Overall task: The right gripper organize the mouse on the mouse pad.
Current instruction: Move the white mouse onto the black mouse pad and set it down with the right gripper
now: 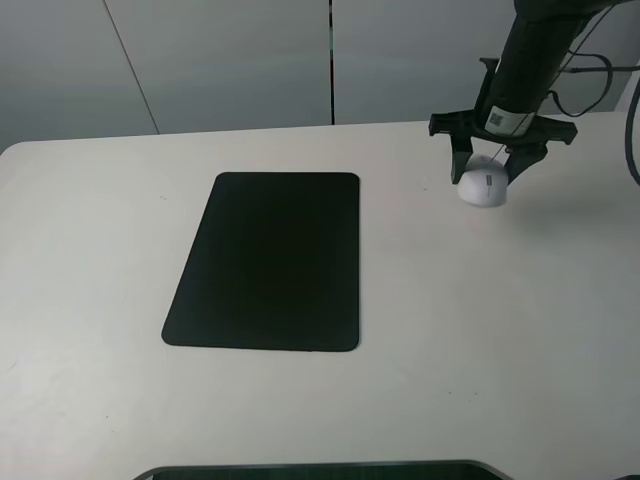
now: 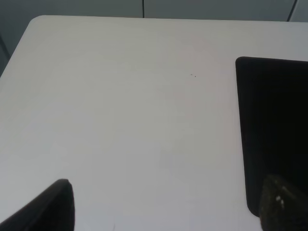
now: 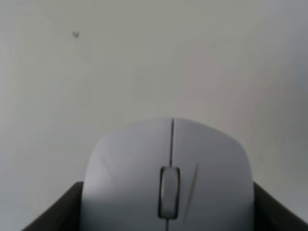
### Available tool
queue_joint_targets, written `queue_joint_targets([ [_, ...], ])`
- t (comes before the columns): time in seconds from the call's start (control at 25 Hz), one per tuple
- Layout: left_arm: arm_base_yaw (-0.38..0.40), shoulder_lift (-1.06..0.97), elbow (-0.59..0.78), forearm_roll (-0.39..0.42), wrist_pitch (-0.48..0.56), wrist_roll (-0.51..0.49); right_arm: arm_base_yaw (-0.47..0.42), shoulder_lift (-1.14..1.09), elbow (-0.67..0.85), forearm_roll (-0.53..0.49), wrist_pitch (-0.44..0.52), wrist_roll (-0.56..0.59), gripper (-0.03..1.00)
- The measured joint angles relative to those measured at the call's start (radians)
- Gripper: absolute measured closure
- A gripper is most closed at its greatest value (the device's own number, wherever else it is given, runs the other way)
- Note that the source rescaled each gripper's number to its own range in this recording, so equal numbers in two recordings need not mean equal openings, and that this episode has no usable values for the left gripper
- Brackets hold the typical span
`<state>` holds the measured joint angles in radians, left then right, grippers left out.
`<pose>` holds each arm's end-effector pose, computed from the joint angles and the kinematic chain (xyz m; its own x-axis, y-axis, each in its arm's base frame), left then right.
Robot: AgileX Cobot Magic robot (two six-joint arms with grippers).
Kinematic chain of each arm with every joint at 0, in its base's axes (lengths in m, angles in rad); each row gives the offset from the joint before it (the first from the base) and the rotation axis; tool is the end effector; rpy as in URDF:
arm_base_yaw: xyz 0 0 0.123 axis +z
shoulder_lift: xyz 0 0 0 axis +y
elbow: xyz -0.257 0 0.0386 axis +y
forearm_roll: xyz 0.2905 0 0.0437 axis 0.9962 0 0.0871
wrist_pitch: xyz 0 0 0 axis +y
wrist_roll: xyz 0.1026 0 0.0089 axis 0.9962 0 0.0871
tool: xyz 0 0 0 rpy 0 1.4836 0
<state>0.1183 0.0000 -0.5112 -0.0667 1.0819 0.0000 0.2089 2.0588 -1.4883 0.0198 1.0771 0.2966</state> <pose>0.0663 0.0018 0.2941 -0.4585 -0.0860 -0.8845 -0.0805 0.9952 -0.0551 0.4141 0.0896 0.1088 -0.9953 0.0969 -0.0047 0.0968 0.9951 0.0198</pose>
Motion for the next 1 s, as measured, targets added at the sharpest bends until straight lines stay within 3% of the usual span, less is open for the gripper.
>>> queue_joint_targets([
  [0.52, 0.0, 0.0, 0.0, 0.0, 0.0, 0.0, 0.075, 0.0, -0.06, 0.026, 0.069, -0.246, 0.96],
  [1.0, 0.0, 0.0, 0.0, 0.0, 0.0, 0.0, 0.292, 0.0, -0.145, 0.073, 0.043, -0.428, 0.96],
])
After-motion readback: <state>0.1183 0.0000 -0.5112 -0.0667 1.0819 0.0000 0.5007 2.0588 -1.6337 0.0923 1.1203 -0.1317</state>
